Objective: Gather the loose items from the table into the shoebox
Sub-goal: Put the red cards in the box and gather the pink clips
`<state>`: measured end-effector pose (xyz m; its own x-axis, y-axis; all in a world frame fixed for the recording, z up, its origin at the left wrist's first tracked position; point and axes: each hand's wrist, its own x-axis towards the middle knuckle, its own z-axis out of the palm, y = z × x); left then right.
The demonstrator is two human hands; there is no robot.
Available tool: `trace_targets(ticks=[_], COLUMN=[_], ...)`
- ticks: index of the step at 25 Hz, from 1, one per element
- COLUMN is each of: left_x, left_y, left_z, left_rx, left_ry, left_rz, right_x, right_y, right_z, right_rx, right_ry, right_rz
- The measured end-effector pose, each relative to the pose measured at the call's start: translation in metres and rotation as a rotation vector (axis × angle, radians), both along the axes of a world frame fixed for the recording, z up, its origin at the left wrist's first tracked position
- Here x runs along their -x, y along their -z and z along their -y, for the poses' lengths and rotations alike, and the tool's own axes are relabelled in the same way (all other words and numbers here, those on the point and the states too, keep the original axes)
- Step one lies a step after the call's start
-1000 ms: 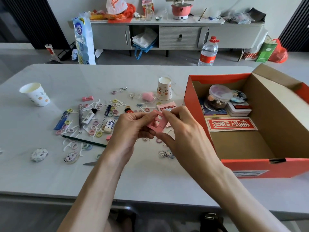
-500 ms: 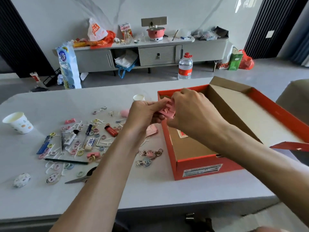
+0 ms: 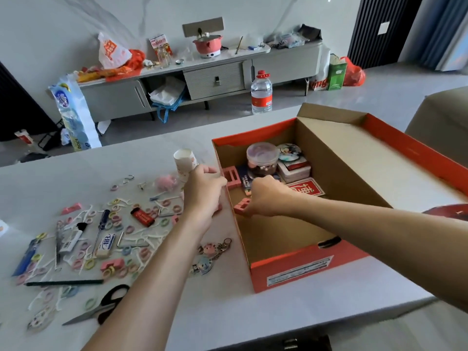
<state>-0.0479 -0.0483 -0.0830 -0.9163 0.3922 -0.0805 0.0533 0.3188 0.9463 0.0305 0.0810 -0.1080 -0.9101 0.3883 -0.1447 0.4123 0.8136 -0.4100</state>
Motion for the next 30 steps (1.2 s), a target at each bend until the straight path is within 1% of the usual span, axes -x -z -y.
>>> trace_targets(ticks=[2, 5, 8, 10, 11, 15, 17, 20, 27, 30], left_x=[0.004, 0.004, 0.002, 0.002, 0.002, 0.003, 0.005, 0.009, 0.013, 0.013], left_y=[0.01, 0.02, 0.023, 0.022, 0.022, 0.022, 0.021, 0.023, 0.026, 0.026], left_z=[0.008, 0.017, 0.019, 0.019, 0.02, 0.02, 0.018, 0.018, 0.021, 0.022], left_rx=[-0.018, -0.141, -0.209, -0.235, -0.244, -0.286, -0.292, -0.295, -0.308, -0.313], left_ry=[0.023, 0.127, 0.195, 0.204, 0.208, 0.221, 0.224, 0.243, 0.28, 0.284], left_rz=[0.057, 0.191, 0.243, 0.255, 0.262, 0.293, 0.31, 0.332, 0.354, 0.355], right_x=[0.014, 0.023, 0.025, 0.026, 0.027, 0.027, 0.03, 0.039, 0.049, 0.048], right_y=[0.013, 0.024, 0.028, 0.027, 0.027, 0.029, 0.031, 0.031, 0.024, 0.025], right_z=[0.005, 0.005, 0.009, 0.01, 0.008, -0.001, -0.001, -0.001, -0.001, -0.002], right_rx=[-0.057, -0.119, -0.313, -0.392, -0.394, -0.257, -0.234, -0.234, -0.31, -0.298], right_ry=[-0.017, -0.027, -0.092, -0.111, -0.107, -0.073, -0.054, -0.032, -0.086, -0.072], right_rz=[0.014, -0.002, -0.025, -0.038, -0.046, -0.091, -0.112, -0.15, -0.141, -0.144])
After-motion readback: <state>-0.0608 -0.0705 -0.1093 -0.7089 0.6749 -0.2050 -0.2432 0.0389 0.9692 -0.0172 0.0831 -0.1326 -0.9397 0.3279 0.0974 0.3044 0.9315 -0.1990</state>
